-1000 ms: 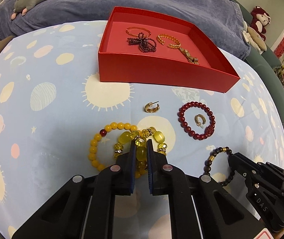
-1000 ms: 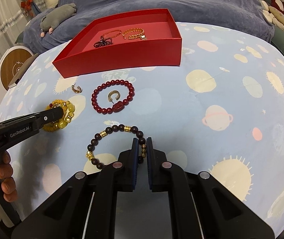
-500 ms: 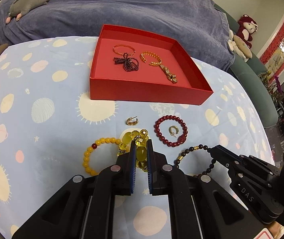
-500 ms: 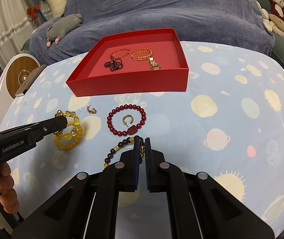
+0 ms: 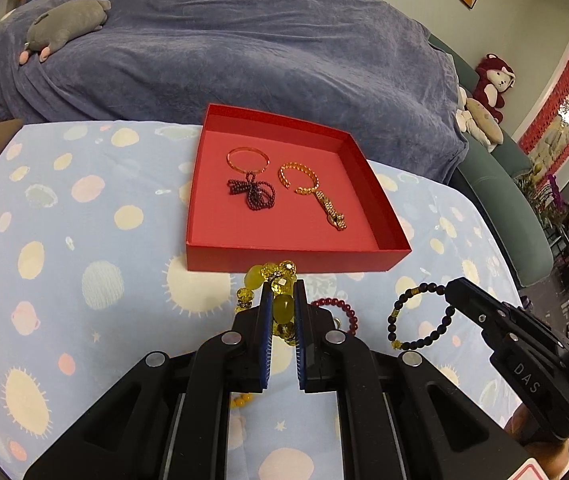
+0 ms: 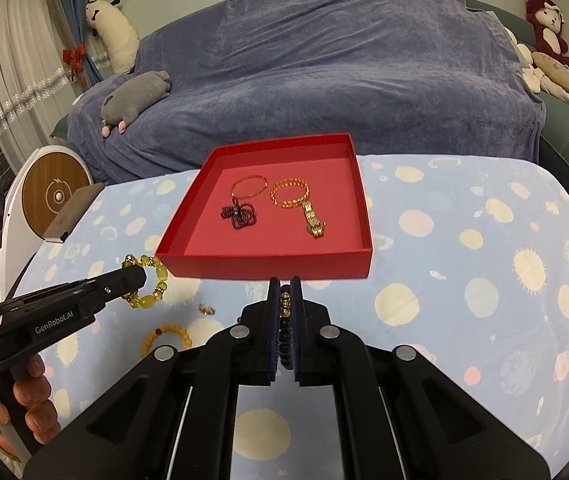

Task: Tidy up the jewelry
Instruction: 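Lift both bracelets and carry them toward the red box, then lower both bracelets into the red box and open both tools, then withdraw both tools from the box toward the remaining jewelry, then grasp the small amber bead bracelet with the left tool, then grasp the dark red bead bracelet with the right tool while the left tool holds the amber bracelet, then carry both bracelets into the red box and open both tools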

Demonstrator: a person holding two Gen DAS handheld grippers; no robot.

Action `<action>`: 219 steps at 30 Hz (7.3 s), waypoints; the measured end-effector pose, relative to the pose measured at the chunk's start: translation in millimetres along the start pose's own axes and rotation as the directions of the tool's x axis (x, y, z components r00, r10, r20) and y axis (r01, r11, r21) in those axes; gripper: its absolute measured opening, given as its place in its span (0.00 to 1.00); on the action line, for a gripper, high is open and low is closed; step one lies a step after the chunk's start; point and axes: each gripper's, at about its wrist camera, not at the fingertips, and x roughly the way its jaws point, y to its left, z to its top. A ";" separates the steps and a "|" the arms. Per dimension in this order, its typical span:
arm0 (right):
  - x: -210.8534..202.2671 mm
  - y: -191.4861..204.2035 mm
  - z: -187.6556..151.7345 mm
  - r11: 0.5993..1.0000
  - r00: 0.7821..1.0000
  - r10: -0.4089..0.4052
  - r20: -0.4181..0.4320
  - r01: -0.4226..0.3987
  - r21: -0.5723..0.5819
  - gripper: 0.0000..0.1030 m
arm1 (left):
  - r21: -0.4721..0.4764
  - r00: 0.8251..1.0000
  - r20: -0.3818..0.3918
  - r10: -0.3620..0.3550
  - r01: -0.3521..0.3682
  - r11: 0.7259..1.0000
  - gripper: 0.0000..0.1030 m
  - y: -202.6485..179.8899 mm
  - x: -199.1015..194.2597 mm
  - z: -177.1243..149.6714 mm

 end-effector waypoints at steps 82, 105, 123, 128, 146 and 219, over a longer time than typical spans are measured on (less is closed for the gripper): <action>25.6 -18.1 -30.7 1.000 0.996 -0.027 -0.084 0.027 -0.003 0.35 | 0.086 0.976 -0.031 0.217 -0.214 0.973 0.22 31.6 23.7 -34.0; 38.4 -5.3 -61.6 0.999 0.987 0.016 -0.157 -0.012 0.031 0.35 | 0.029 0.981 -0.105 0.161 -0.158 0.987 0.22 55.3 35.3 -76.3; 56.9 -1.1 -60.1 1.000 0.982 0.007 -0.189 -0.002 0.026 0.35 | 0.107 0.978 -0.085 0.189 -0.180 0.978 0.05 41.2 50.8 -79.2; 67.5 -0.2 -57.0 1.000 0.981 -0.017 -0.191 0.020 0.014 0.35 | 0.074 0.981 -0.103 0.162 -0.155 0.985 0.05 46.9 48.4 -78.4; 87.6 3.9 -68.8 0.994 0.976 -0.096 -0.197 0.086 -0.060 0.22 | 0.046 0.983 -0.123 0.136 -0.131 0.990 0.06 51.6 44.7 -78.7; 18.0 -5.0 47.0 0.999 0.999 -0.029 0.043 0.027 0.030 0.07 | 0.014 0.995 0.091 -0.028 0.027 1.000 0.05 -0.9 -13.3 41.4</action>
